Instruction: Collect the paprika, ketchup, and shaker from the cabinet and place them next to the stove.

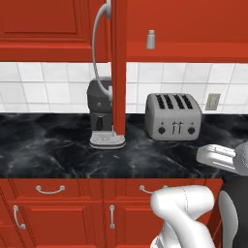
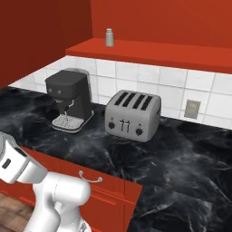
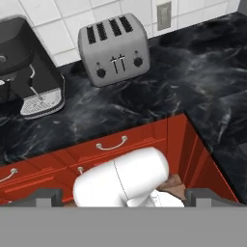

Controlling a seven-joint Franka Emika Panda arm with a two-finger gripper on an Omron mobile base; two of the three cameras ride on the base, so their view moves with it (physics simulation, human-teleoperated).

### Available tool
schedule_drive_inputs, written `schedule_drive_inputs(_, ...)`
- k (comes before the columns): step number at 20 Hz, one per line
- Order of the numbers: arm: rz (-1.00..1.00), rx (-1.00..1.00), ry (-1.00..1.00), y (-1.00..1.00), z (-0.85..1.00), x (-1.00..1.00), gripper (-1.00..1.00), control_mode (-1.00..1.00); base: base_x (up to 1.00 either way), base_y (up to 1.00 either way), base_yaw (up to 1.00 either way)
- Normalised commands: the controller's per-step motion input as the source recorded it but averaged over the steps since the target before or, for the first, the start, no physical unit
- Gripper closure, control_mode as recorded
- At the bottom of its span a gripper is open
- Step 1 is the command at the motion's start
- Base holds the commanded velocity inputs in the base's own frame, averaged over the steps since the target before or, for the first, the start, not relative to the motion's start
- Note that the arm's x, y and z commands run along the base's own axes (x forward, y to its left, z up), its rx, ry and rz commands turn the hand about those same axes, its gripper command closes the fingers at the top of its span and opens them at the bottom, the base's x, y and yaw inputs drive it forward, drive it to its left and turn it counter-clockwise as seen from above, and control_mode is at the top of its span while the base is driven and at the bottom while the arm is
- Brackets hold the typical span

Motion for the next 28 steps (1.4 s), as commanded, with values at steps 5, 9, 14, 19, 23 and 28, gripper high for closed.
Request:
schedule_drive_inputs(5, 0.17, 0.04, -0.05, -0.31, 0.06, 0.56, -1.00, -1.00, 0.00, 0.00, 0.00)
schedule_drive_inputs(9, 0.24, 0.01, -0.17, -0.32, 0.36, 0.47, -1.00, -1.00, 0.00, 0.00, 0.00)
schedule_drive_inputs(14, 0.21, -0.01, -0.26, -0.04, 0.69, 0.16, -1.00, -1.00, 0.00, 0.00, 0.00)
schedule_drive_inputs(19, 0.08, -0.06, -0.19, 0.00, 0.81, 0.16, -1.00, -1.00, 0.00, 0.00, 0.00)
schedule_drive_inputs(23, 0.00, -0.07, -0.08, 0.00, 0.76, 0.28, -1.00, -1.00, 0.00, 0.00, 0.00)
schedule_drive_inputs(28, 0.00, -0.06, -0.03, 0.00, 0.63, 0.29, -1.00, -1.00, 0.00, 0.00, 0.00)
